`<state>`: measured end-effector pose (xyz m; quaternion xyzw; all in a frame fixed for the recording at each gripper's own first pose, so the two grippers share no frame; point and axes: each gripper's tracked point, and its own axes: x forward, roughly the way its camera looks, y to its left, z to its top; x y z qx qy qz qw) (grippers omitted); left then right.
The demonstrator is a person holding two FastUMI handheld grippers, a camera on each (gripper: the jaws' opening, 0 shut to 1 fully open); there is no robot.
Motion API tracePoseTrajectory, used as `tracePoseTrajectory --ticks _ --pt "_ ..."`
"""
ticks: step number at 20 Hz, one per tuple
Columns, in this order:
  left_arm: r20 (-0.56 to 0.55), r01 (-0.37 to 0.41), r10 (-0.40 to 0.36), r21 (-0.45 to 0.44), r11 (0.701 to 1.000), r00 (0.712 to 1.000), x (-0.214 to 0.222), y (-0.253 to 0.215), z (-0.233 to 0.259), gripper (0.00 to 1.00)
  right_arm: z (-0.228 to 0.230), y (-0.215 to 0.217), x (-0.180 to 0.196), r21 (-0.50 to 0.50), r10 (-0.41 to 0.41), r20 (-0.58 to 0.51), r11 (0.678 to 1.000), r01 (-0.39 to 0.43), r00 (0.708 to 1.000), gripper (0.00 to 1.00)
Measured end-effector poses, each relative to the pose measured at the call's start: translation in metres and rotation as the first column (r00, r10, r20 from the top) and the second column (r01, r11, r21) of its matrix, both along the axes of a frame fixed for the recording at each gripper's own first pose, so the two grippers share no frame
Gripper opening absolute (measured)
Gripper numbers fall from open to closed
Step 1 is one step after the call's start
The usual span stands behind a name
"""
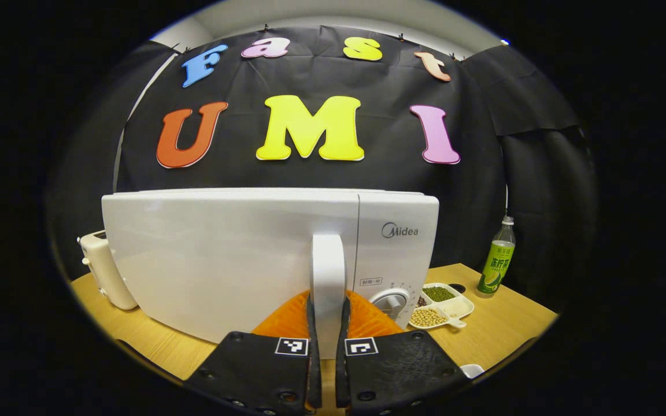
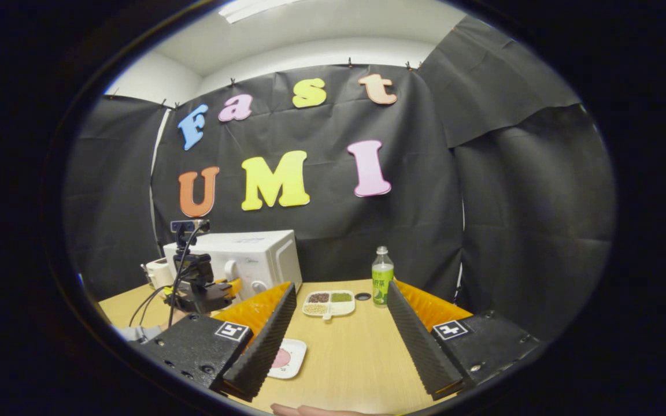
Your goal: Open the microwave oven with the left hand, put the food in, and close the microwave oven.
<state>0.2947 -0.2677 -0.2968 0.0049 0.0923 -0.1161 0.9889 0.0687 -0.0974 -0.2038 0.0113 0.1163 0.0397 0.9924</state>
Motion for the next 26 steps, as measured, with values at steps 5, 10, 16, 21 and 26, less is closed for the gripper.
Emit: tracePoseTrajectory --ticks 5,10,16,21,26 --pt "-0.004 -0.033 0.033 -0.024 0.999 0.999 -0.001 0.000 -0.001 0.08 -0.003 0.004 -0.003 -0.004 -0.001 -0.010 1.000 0.001 1.000 1.00" --pt "0.018 -0.055 0.056 -0.045 0.997 0.998 -0.030 0.009 0.005 0.09 0.003 0.001 -0.010 -0.028 -0.002 0.013 1.000 0.003 1.000 1.00" --pt "0.011 0.077 -0.076 -0.062 0.995 0.997 -0.091 0.037 0.008 0.09 -0.009 0.011 -0.012 -0.008 0.007 -0.023 1.000 -0.007 1.000 1.00" --pt "0.011 0.122 -0.122 -0.040 0.992 0.993 -0.137 0.076 0.010 0.08 -0.009 0.028 -0.032 -0.027 0.011 -0.019 1.000 -0.011 1.000 1.00" --pt "0.015 0.157 -0.157 -0.024 0.987 0.987 -0.175 0.125 0.013 0.08 -0.013 0.048 -0.058 -0.022 0.016 -0.044 1.000 -0.017 0.999 1.00"
